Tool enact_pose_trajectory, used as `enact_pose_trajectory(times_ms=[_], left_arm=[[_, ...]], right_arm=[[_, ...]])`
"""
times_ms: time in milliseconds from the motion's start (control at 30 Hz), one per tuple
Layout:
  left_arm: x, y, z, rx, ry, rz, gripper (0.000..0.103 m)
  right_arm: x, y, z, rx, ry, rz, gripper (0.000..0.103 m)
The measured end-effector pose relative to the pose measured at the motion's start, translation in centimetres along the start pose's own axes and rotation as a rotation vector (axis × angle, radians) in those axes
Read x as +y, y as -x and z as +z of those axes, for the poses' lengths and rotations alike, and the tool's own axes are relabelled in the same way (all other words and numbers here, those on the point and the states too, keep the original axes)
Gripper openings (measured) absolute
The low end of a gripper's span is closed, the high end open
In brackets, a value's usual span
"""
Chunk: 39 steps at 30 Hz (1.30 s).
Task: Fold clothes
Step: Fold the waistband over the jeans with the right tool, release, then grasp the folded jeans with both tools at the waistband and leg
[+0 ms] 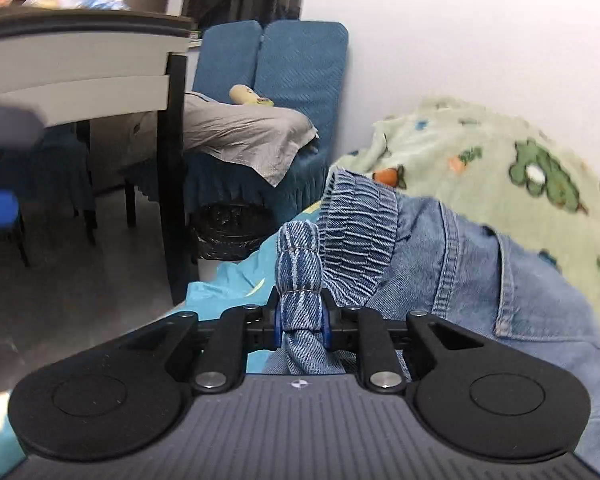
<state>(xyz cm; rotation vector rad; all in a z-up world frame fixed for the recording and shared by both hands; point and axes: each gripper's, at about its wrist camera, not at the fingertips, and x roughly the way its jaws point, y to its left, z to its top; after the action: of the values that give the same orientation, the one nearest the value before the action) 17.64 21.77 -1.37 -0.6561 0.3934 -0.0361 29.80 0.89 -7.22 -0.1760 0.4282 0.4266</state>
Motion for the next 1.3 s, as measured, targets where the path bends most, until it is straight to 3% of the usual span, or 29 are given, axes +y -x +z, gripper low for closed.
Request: enact_pose_trajectory(times_ms=[67,100,133,200,333,467,633,767,867,967,1100,1300], left_arm=[[0.0,-0.2,-0.1,0.006,-0.001,0.002,0.058],[0.0,-0.3,-0.2,0.009,-0.002,0.002,0.058],[0.0,-0.4,-0.3,0.012,-0.002,0.003,0.058],[-0.1,-0.5,-0.4,0.014,-0.01,0.005,0.058],[-0.8,-1.3,-1.4,0.048,-0.056,-0.013,0.059],[-1.5,-3.0,-3.0,0.11,-0.077,-0.044,0.06],[-2.1,-5.5,-5.2,0.156,-0.101,-0.033,0.06],[-2.4,-7.3,-6.7,0.16,-0.129,-0.013,0.06],[-2.8,-9.3,-8.2,0.182,-0.186,0.039,0.062],[-2.9,-11.3,-9.5,0.21,-0.222,0.089,0.063],[-2.4,-12.3,-10.4,0.22,-0.225,0.069,0.067],[-0.4,-14.0,-10.7,0.276,-0.072,-0.006,0.071]], right_arm=[[0.1,-1.8,-0.7,0.049,-0.012,0.039,0.026],[0.2,-2.0,-1.2,0.055,-0.011,0.065,0.04],[0.4,-1.6,-1.7,0.049,-0.008,0.092,0.062],[0.4,-0.7,-2.3,0.035,-0.021,0.15,0.093],[-0.1,1.8,-2.5,-0.001,-0.026,0.178,0.092],[-4.1,5.8,-2.8,-0.056,-0.122,0.142,0.092],[-12.1,10.2,-4.7,-0.112,-0.324,-0.073,0.092],[-18.7,10.7,-8.0,-0.1,-0.563,-0.209,0.093],[-21.3,8.1,-11.1,0.028,-0.704,-0.142,0.093],[-21.8,6.5,-13.2,0.066,-0.772,-0.056,0.095],[-21.9,5.6,-13.4,0.022,-0.863,0.067,0.095],[-21.9,4.8,-13.5,-0.02,-0.889,0.072,0.096]])
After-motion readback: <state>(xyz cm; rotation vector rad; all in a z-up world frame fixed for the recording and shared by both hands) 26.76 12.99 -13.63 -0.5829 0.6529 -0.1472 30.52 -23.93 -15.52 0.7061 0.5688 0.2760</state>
